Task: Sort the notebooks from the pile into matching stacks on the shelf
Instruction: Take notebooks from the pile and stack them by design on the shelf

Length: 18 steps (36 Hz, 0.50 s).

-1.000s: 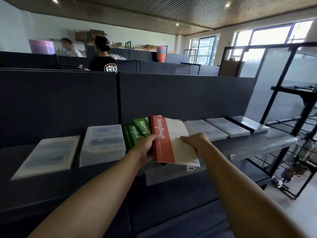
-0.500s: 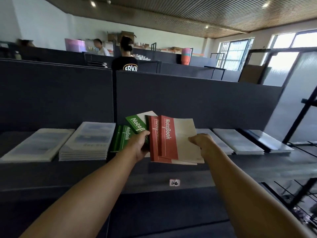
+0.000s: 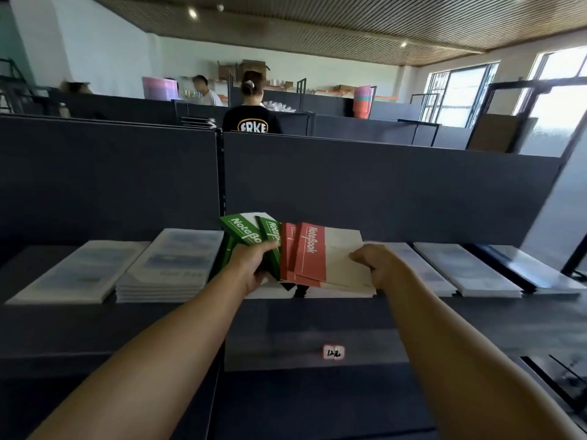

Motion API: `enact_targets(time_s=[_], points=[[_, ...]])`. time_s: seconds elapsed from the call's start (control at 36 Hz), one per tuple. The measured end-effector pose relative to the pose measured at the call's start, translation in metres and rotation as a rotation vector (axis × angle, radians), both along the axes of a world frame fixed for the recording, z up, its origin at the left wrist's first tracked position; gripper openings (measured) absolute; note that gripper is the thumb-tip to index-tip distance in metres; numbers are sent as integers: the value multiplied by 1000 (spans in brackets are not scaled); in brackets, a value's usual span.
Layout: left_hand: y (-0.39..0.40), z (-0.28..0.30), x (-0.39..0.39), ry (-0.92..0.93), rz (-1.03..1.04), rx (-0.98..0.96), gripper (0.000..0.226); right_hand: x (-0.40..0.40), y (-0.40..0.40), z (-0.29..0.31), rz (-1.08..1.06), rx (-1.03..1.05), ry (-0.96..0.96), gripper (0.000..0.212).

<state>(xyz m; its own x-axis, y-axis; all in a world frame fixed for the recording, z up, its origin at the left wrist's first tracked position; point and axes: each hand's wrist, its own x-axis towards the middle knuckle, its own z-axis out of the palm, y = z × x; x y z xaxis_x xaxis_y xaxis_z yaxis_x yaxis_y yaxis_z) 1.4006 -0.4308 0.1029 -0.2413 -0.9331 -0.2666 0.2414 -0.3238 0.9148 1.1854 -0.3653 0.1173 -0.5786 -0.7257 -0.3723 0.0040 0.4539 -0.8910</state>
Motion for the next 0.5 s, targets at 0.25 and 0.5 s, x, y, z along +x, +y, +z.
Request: enact_targets(time_s=[0.25, 0.5], points=[[-38, 17, 42, -152, 285, -135, 34, -15, -7, 20, -98, -79, 141, 29], [-57, 14, 69, -311, 381, -207, 33, -6, -25, 0, -59, 107, 699, 46]])
